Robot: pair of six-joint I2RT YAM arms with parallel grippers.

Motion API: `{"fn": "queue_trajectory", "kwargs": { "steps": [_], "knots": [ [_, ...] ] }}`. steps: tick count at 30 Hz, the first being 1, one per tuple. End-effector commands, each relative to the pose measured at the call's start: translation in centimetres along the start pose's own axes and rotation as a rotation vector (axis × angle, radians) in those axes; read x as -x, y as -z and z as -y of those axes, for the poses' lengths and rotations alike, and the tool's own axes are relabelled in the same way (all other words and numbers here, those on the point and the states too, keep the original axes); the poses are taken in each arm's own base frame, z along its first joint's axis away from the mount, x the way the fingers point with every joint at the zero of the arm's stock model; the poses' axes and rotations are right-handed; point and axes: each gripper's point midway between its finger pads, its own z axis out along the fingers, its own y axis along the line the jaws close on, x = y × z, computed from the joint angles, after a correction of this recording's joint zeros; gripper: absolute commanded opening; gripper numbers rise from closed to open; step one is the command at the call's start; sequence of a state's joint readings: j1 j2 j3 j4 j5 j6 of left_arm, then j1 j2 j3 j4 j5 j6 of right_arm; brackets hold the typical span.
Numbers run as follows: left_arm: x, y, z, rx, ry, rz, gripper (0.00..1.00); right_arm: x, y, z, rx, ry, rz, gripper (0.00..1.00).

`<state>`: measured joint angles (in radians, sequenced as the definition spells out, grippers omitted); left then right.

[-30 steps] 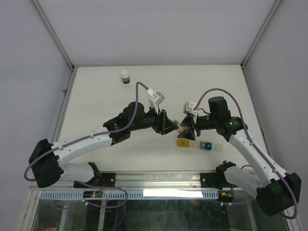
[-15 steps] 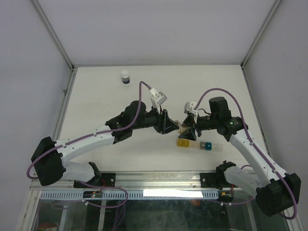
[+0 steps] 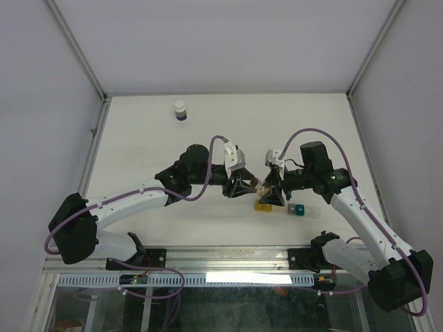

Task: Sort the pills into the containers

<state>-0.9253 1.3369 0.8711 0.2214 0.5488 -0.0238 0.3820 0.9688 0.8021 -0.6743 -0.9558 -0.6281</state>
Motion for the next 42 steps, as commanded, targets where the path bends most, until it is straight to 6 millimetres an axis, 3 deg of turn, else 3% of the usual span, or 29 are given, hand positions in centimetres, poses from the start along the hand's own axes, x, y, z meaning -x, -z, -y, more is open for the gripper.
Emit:
{"fn": "queue_trajectory", "kwargs": {
  "steps": [1, 4, 6, 12, 14, 17, 23, 29, 34, 38, 42],
  "knots": [
    [-2.2, 0.4, 4.7, -0.328, -0.419, -0.009, 0.21, 4.1, 0.3, 0.9, -0.020, 0.149, 0.115, 0.00],
    [-1.7, 0.1, 3.5, -0.310, -0.457, -0.008, 0.22, 4.2, 0.3, 0.9, -0.021, 0.148, 0.115, 0.00],
    [-0.9, -0.2, 3.0, -0.301, -0.447, -0.001, 0.29, 4.2, 0.3, 0.9, -0.021, 0.148, 0.115, 0.00],
    [1.0, -0.2, 1.5, -0.170, -0.396, 0.065, 0.86, 4.1, 0.3, 0.9, -0.020, 0.147, 0.113, 0.00],
    [2.2, 0.7, 1.0, -0.095, -0.409, 0.131, 0.98, 4.1, 0.3, 0.9, -0.021, 0.148, 0.113, 0.00],
    [2.7, 1.9, 0.3, -0.024, -0.369, 0.167, 0.99, 4.1, 0.3, 0.9, -0.020, 0.148, 0.113, 0.00],
    [1.8, 4.1, 0.0, 0.089, -0.229, 0.229, 0.99, 4.1, 0.3, 0.9, -0.018, 0.149, 0.113, 0.00],
    [2.6, 6.5, -0.1, 0.195, -0.022, 0.354, 0.99, 3.9, 0.2, 1.0, -0.016, 0.144, 0.110, 0.00],
    [5.0, 7.0, 0.6, 0.186, 0.121, 0.389, 0.99, 3.8, 0.1, 1.0, -0.016, 0.141, 0.108, 0.00],
    [7.3, 6.7, -0.1, 0.231, 0.274, 0.388, 0.94, 3.8, 0.1, 1.1, -0.017, 0.140, 0.106, 0.00],
    [6.8, 5.5, -1.3, 0.289, 0.400, 0.302, 0.86, 3.8, 0.1, 1.0, -0.018, 0.143, 0.107, 0.00]
  ]
}}
